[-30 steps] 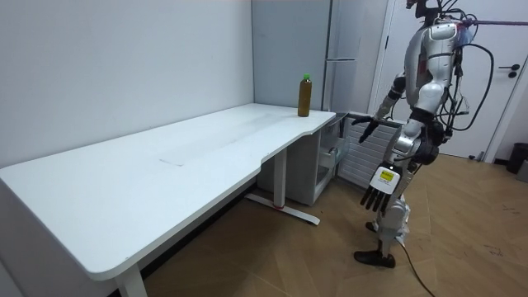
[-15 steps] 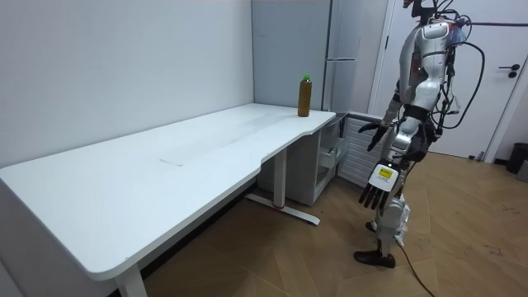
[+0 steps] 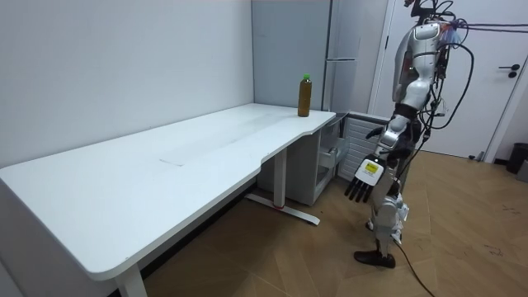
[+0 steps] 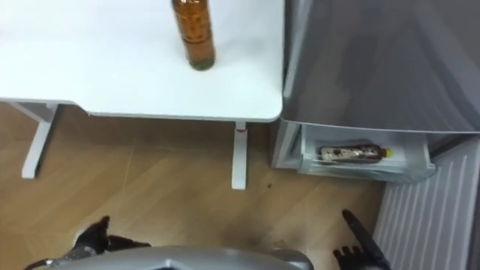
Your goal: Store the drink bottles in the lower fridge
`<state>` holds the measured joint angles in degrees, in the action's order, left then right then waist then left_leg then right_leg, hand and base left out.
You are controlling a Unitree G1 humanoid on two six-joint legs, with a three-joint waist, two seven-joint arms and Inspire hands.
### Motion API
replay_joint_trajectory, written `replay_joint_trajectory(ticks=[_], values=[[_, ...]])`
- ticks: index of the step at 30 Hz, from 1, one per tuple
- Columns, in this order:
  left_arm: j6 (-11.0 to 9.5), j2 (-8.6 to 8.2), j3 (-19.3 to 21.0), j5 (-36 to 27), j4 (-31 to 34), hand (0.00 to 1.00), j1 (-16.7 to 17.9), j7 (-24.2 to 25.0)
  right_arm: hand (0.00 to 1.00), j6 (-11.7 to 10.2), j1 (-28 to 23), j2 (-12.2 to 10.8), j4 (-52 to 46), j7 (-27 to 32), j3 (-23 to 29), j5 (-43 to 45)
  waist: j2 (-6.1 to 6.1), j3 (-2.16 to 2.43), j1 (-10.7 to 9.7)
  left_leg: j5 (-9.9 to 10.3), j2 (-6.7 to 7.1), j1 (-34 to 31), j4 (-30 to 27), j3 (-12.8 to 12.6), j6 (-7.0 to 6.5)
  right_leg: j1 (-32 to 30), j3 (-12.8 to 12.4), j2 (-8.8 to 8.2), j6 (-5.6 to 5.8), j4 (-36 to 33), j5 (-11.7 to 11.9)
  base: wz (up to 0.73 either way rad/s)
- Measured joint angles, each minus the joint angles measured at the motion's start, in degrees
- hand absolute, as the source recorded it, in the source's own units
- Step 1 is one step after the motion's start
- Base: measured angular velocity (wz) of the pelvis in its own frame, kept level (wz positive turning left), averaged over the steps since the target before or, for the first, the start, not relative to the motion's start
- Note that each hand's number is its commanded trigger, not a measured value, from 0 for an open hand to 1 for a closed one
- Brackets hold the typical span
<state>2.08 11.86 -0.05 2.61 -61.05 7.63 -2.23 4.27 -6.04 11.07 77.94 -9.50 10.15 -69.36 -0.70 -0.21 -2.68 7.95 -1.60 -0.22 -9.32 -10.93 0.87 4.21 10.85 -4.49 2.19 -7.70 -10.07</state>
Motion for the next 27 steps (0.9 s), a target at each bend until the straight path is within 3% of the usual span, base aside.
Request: replay_joint_trajectory(ticks=[5,6,13,19,27], values=[[-0.03,-0.49,0.12,0.8,-0.63,0.0,0.43,-0.32,0.0,0.07,-1.52,-1.24,0.07,0.49,-0.01,7.9,-0.23,-0.15,-0.47,0.36,0.03,1.81,0.24,-0.14,0.08,1.43,-0.76,0.0,0.12,-0.02,-0.4,-0.05],[-0.03,-0.84,0.51,0.9,-0.56,0.0,0.9,-0.74,0.0,0.07,-1.76,-1.32,0.32,0.76,0.07,11.48,-0.29,-0.32,-0.89,0.58,0.04,2.39,0.22,-0.07,0.08,1.93,-0.65,0.0,0.15,-0.06,-0.53,0.0],[0.17,-2.05,2.02,4.24,-1.19,0.0,1.0,-1.23,0.0,0.31,-0.87,-1.13,1.07,2.42,-3.52,35.35,-0.54,-0.1,-1.41,0.61,0.13,2.62,0.11,-0.1,0.06,2.19,-0.7,-0.05,0.19,-0.14,-0.64,0.0],[0.53,-2.16,2.08,4.19,-1.35,0.0,0.85,-1.25,0.0,0.18,-0.12,-0.31,-0.37,3.6,-6.16,42.55,-0.73,-0.09,-0.94,0.68,0.13,2.98,0.19,-0.19,0.05,2.34,-1.22,-0.03,0.19,-0.11,-0.64,-0.02],[0.51,-2.21,1.83,4.24,-1.35,0.0,0.88,-1.94,0.0,0.03,1.63,-0.08,-0.74,5.08,-9.65,45.86,-0.86,-0.09,-0.02,1.01,0.14,2.99,0.1,0.05,0.02,2.41,-1.21,-0.03,0.24,-0.06,-0.67,0.0]])
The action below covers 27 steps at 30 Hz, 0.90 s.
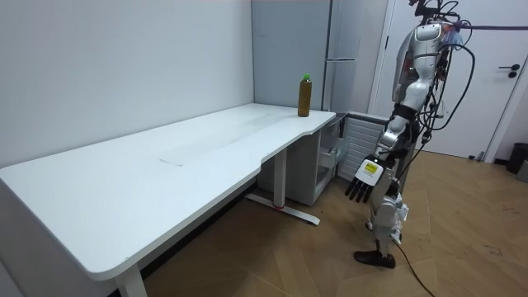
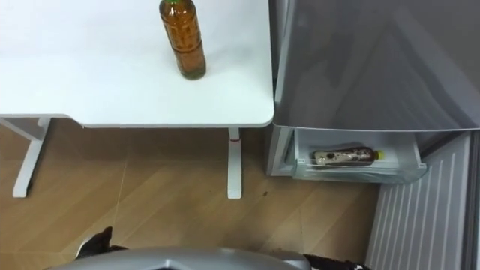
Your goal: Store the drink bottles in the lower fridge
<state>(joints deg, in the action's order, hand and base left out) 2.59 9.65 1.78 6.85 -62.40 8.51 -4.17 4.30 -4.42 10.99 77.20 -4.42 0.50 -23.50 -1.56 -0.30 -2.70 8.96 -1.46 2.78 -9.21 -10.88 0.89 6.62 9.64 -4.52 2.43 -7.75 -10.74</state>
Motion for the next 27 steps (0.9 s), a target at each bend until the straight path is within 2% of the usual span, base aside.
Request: replay_joint_trajectory(ticks=[7,14,17,20,23,26,27], values=[[0.02,0.03,0.12,0.12,0.02,0.0,-0.19,-0.36,0.0,0.04,0.99,0.03,-1.79,0.1,-1.8,6.31,-0.54,-0.01,0.05,0.4,0.07,-0.11,-0.21,0.03,-0.05,0.07,0.05,-0.07,0.15,0.12,-0.09,0.0],[1.16,-0.04,1.43,0.09,-0.1,0.0,0.07,-1.27,0.0,0.31,0.16,-0.27,-2.03,0.08,-1.51,6.31,-0.95,0.07,0.12,0.71,0.08,-0.03,-0.24,0.06,0.03,0.26,-0.02,-0.07,0.19,0.15,-0.12,0.0],[1.29,-0.09,1.54,-1.17,-0.74,0.0,0.07,-3.15,0.0,0.66,0.03,-0.34,-1.73,0.17,-1.61,6.15,-0.85,0.16,0.52,0.89,0.04,0.16,-0.24,-0.05,0.03,0.3,-0.02,-0.04,0.19,-0.02,-0.11,-0.01],[1.49,-0.26,1.66,-4.91,-0.73,0.0,0.13,-5.01,0.0,0.82,-0.38,-0.43,-1.75,0.76,-1.87,6.13,-0.77,-0.03,1.49,1.3,0.02,0.55,-0.25,0.04,-0.01,0.6,-0.14,-0.02,0.2,-0.09,-0.11,-0.04],[1.5,-0.87,5.04,-10.17,-0.63,0.0,0.73,-6.87,0.0,1.01,-0.85,-0.49,-1.77,0.56,-1.8,6.15,-0.85,-0.04,1.72,1.46,0.02,0.83,-0.32,0.08,-0.03,0.95,-0.04,-0.02,0.2,-0.15,-0.11,0.0],[1.51,-1.06,6.98,-18.98,-0.64,0.0,0.89,-9.0,0.0,1.51,-1.22,-0.49,-1.83,0.51,-1.83,6.13,-0.81,0.05,1.97,1.48,0.02,0.98,-0.37,0.1,-0.03,1.43,0.15,-0.02,0.21,-0.16,-0.11,0.03],[1.5,-1.19,7.91,-23.71,-0.59,0.0,0.89,-9.84,0.0,1.73,-1.25,-0.49,-1.83,0.5,-1.75,6.14,-0.73,0.07,1.99,1.49,0.02,1.15,-0.39,0.1,-0.02,1.59,0.14,-0.02,0.21,-0.17,-0.11,0.0]])
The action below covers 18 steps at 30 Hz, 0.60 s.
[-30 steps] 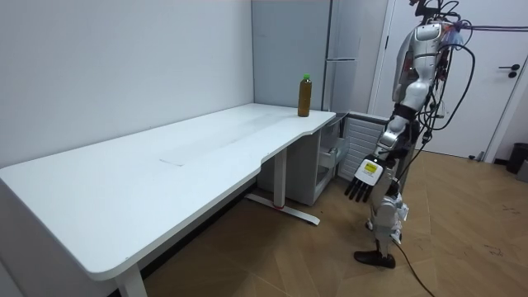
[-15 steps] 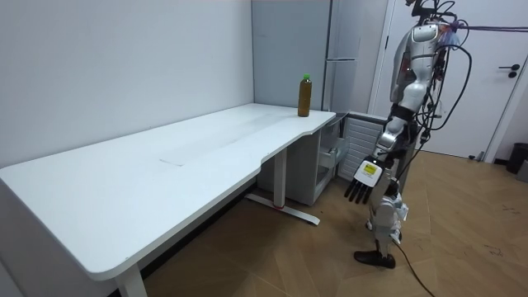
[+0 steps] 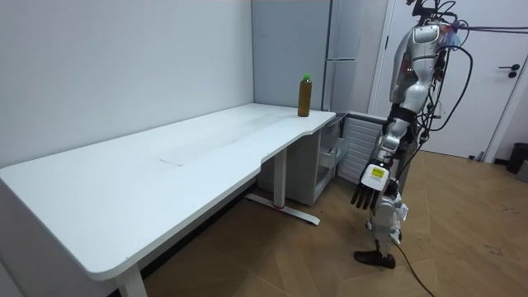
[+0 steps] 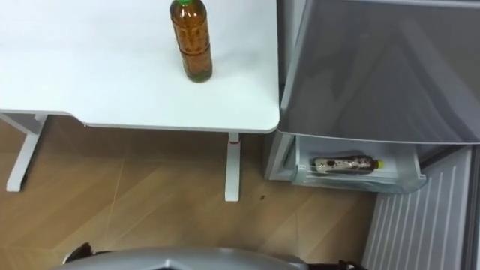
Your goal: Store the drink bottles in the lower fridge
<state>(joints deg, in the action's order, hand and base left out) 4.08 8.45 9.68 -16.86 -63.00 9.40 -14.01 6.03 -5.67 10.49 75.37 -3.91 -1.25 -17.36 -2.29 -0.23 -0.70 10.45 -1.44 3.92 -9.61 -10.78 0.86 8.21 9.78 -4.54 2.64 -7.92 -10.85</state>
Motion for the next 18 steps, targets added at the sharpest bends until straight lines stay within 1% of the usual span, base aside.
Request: replay_joint_trajectory(ticks=[1,3,4,6,7,8,9,10,12,13,14,16,17,18], values=[[0.0,-0.03,0.44,-2.42,0.0,0.0,-0.01,-0.4,0.0,0.09,0.01,0.0,-0.04,0.0,0.0,0.07,0.06,0.02,0.01,0.02,0.0,0.09,-0.02,0.01,-0.01,0.02,-0.01,0.0,0.0,0.0,0.0,0.0],[-0.03,-0.03,2.68,-10.66,0.12,0.0,-0.12,-1.82,0.0,0.31,-0.17,0.0,-0.26,0.02,0.16,0.06,0.16,-0.02,0.17,0.07,-0.01,0.59,-0.04,0.12,-0.01,0.37,-0.01,0.0,0.0,-0.01,0.0,0.0],[-0.1,-0.04,3.54,-13.72,0.13,0.0,-0.15,-2.38,0.0,0.32,-0.27,0.01,-0.29,0.03,0.27,0.06,0.23,-0.07,0.13,0.17,-0.02,0.64,-0.08,0.17,-0.02,0.68,0.01,0.0,0.0,0.0,0.0,0.0],[-0.17,-0.14,4.63,-17.48,1.15,0.0,-0.17,-3.57,0.0,0.3,-0.73,0.03,-0.74,0.06,0.66,0.2,0.41,-0.01,0.29,0.44,-0.06,0.62,-0.29,0.33,-0.02,0.88,-0.03,0.0,0.01,-0.01,-0.01,0.0],[-0.23,-0.24,6.14,-20.49,2.8,0.0,-0.16,-4.63,0.0,0.31,-1.03,0.06,-0.8,0.08,0.92,0.22,0.43,-0.02,0.86,0.48,-0.07,0.62,-0.37,0.26,-0.03,0.86,-0.24,0.01,0.01,-0.02,-0.01,-0.04],[-0.35,-0.23,6.47,-22.2,3.84,0.0,-0.15,-5.35,0.0,0.33,-1.21,0.07,-0.82,0.16,0.96,0.23,0.45,-0.02,1.04,0.48,-0.07,0.62,-0.39,0.25,-0.03,0.86,-0.29,0.02,0.01,-0.03,0.0,-0.04],[-0.75,-0.25,7.42,-25.06,5.76,0.0,-0.15,-6.77,0.0,0.39,-1.36,0.08,-0.82,0.32,0.98,0.32,0.53,0.0,1.36,0.48,-0.08,0.67,-0.48,0.15,-0.03,0.82,-0.31,0.01,0.01,-0.14,0.0,0.0],[-1.44,-0.25,8.14,-26.26,6.96,0.0,-0.16,-8.02,0.0,0.39,-1.38,0.08,-1.07,0.69,0.98,1.1,0.63,0.02,1.65,0.49,-0.09,0.74,-0.7,0.12,-0.04,0.8,-0.32,0.01,0.01,-0.27,0.0,0.0],[-2.76,-0.23,8.41,-26.32,7.99,0.0,-0.42,-9.72,0.0,0.11,-2.01,0.09,-2.1,1.18,0.99,2.48,0.93,0.08,2.21,0.49,-0.12,1.04,-0.91,0.04,-0.05,0.82,-0.35,0.01,0.01,-0.41,0.0,-0.04],[-3.26,-0.24,8.44,-26.31,8.3,0.0,-0.92,-10.84,0.0,-0.2,-2.4,0.1,-2.28,1.52,1.15,2.98,1.22,0.02,2.66,0.51,-0.17,1.36,-0.96,0.0,-0.07,0.8,-0.3,0.02,0.01,-0.72,0.0,-0.05],[-3.28,-0.25,8.5,-26.36,9.07,0.0,-0.88,-11.54,0.0,-0.22,-2.45,0.1,-2.31,1.75,1.46,3.49,1.39,0.06,2.64,0.52,-0.18,1.39,-1.0,0.05,-0.08,0.81,-0.21,0.03,0.01,-0.77,0.0,0.0],[-3.33,-0.28,9.04,-25.28,12.37,0.0,-0.62,-14.08,0.0,-0.26,-2.45,0.12,-2.92,2.14,2.05,4.77,1.68,0.03,2.76,0.54,-0.19,1.25,-1.11,0.16,-0.09,0.8,-0.16,0.03,0.0,-0.76,0.0,0.0],[-3.53,-0.29,9.93,-22.69,15.23,0.0,-0.52,-16.34,0.0,-0.43,-2.44,0.13,-3.26,2.06,2.55,4.82,1.8,0.07,2.74,0.54,-0.22,1.25,-1.15,0.2,-0.09,0.81,-0.17,0.04,0.0,-0.77,0.0,0.0],[-4.59,-0.3,10.32,-20.84,18.69,0.0,-0.38,-18.76,0.0,-0.95,-2.43,0.17,-3.45,2.03,2.56,4.83,1.91,0.07,2.74,0.54,-0.25,1.25,-1.3,0.22,-0.09,0.81,-0.19,0.07,0.0,-0.8,0.0,0.0]])
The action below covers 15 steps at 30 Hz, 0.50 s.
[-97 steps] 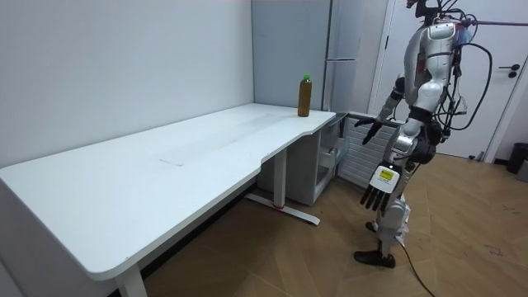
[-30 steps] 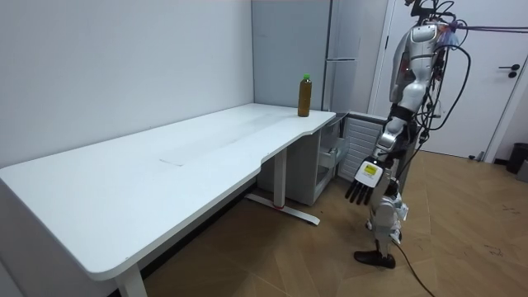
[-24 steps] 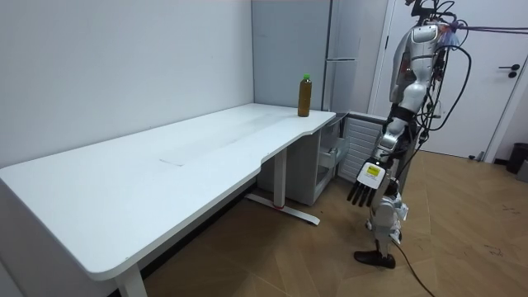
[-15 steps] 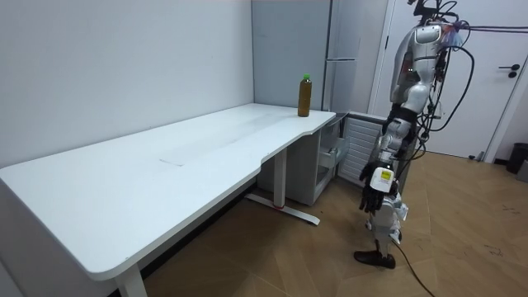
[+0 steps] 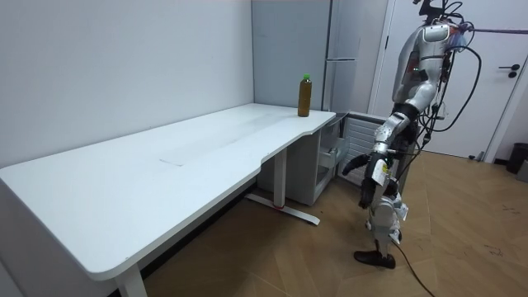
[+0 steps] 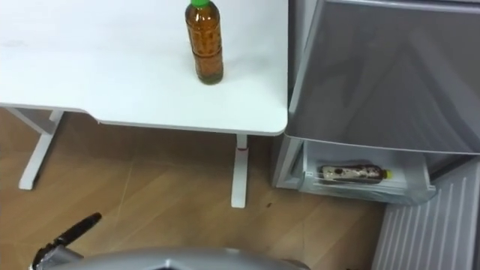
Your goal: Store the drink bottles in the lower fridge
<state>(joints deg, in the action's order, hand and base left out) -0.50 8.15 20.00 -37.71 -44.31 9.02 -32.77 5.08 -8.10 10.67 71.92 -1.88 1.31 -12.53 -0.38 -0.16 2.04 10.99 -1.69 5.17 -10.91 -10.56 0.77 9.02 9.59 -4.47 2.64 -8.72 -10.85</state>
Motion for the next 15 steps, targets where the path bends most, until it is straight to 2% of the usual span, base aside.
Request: replay_joint_trajectory(ticks=[4,6,8,10,12,15], values=[[-4.31,-0.01,-0.49,2.39,12.49,0.0,-0.6,-7.86,0.0,-0.75,0.06,0.07,-0.15,0.14,-0.07,-0.64,0.46,0.19,-0.11,0.02,0.04,-0.5,-0.45,0.42,-0.04,0.05,0.2,0.0,-0.01,-0.02,0.01,0.03],[-5.71,0.0,-1.03,2.47,15.42,0.0,-0.81,-10.38,0.0,-0.75,0.01,0.06,-0.28,0.45,-0.09,-0.79,0.62,0.32,-0.34,0.02,0.04,-0.51,-0.3,0.44,-0.04,0.16,0.17,0.01,-0.01,-0.02,0.0,0.0],[-5.97,-0.07,-1.53,2.59,17.79,0.0,-0.82,-12.14,0.0,-0.75,-0.01,0.02,-0.28,0.46,-0.09,-1.04,0.59,0.42,-0.5,0.02,0.04,-0.5,-0.28,0.47,-0.04,0.18,0.22,0.02,-0.01,0.0,0.0,0.02],[-6.03,-0.1,-2.21,5.53,20.07,0.0,-0.82,-13.27,0.0,-0.76,-0.06,-0.12,-0.15,0.39,-0.08,-1.03,-0.1,0.49,-0.9,0.02,0.1,-0.73,-0.38,1.26,-0.04,0.27,1.0,0.01,-0.01,0.05,0.0,0.14],[-6.04,-0.08,-2.19,7.16,23.1,0.0,-0.56,-13.93,0.0,-0.77,-0.12,-0.43,-0.17,0.4,0.02,-1.19,-0.3,0.34,-1.55,0.01,0.14,-0.98,-0.84,1.65,-0.03,0.42,1.67,0.0,0.0,0.11,0.0,0.17],[-6.58,-0.03,-2.29,12.36,28.49,0.0,-0.5,-14.27,0.0,-1.08,0.16,-0.48,-0.31,0.12,0.07,-1.07,-0.68,0.38,-1.69,0.01,0.16,-1.52,-1.02,1.88,-0.04,0.05,1.63,0.01,-0.01,0.06,0.01,0.03]])
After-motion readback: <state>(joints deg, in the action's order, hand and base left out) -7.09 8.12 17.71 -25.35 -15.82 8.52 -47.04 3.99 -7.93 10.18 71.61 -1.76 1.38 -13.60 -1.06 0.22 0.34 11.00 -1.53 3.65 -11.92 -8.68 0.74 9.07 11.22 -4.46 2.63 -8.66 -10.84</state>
